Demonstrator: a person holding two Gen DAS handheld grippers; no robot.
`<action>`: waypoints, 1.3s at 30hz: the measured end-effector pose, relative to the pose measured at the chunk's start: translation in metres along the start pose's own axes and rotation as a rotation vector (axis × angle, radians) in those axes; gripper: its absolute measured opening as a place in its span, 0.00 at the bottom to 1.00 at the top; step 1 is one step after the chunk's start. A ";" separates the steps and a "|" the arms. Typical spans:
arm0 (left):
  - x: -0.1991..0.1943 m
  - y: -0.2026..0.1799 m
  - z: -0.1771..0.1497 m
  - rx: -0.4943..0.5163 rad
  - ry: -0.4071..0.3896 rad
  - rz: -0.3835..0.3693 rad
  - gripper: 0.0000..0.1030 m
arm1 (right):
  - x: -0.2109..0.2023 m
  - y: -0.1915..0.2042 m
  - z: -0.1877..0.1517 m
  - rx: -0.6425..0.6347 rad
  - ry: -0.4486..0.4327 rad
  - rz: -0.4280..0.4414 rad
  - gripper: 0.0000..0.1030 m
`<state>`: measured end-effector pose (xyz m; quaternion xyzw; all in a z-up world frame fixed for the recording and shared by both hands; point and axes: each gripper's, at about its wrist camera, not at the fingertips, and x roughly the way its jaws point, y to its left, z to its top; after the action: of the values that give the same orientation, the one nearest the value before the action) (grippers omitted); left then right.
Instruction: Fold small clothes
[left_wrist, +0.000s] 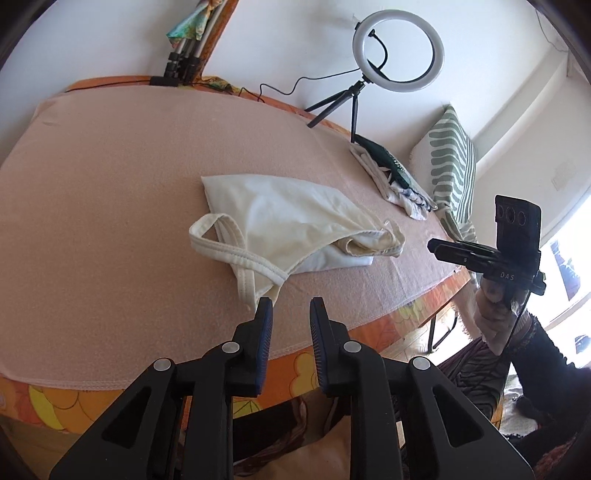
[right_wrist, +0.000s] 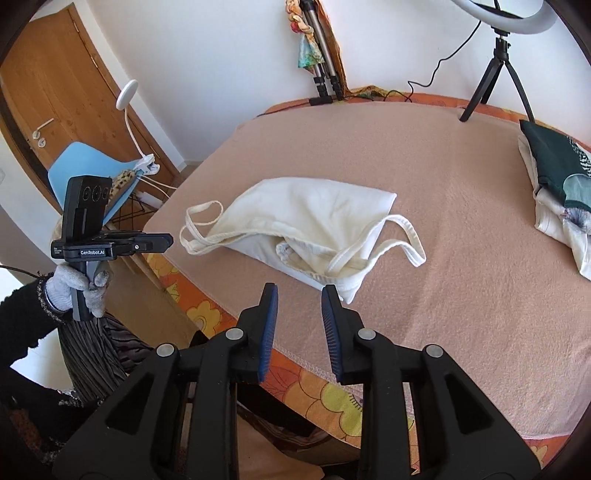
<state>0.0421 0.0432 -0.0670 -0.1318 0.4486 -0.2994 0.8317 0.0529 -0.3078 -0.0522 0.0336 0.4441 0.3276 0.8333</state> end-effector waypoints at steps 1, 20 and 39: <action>-0.003 -0.004 0.006 0.008 -0.029 -0.003 0.18 | -0.001 0.000 0.007 0.008 -0.021 0.010 0.25; 0.113 -0.028 0.023 0.181 0.191 0.066 0.18 | 0.096 0.029 0.004 -0.107 0.180 -0.045 0.25; 0.103 -0.037 0.012 0.235 0.124 0.060 0.18 | 0.129 -0.112 0.066 0.438 0.053 0.062 0.29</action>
<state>0.0812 -0.0494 -0.1108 -0.0014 0.4647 -0.3325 0.8207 0.2118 -0.3054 -0.1440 0.2189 0.5251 0.2497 0.7836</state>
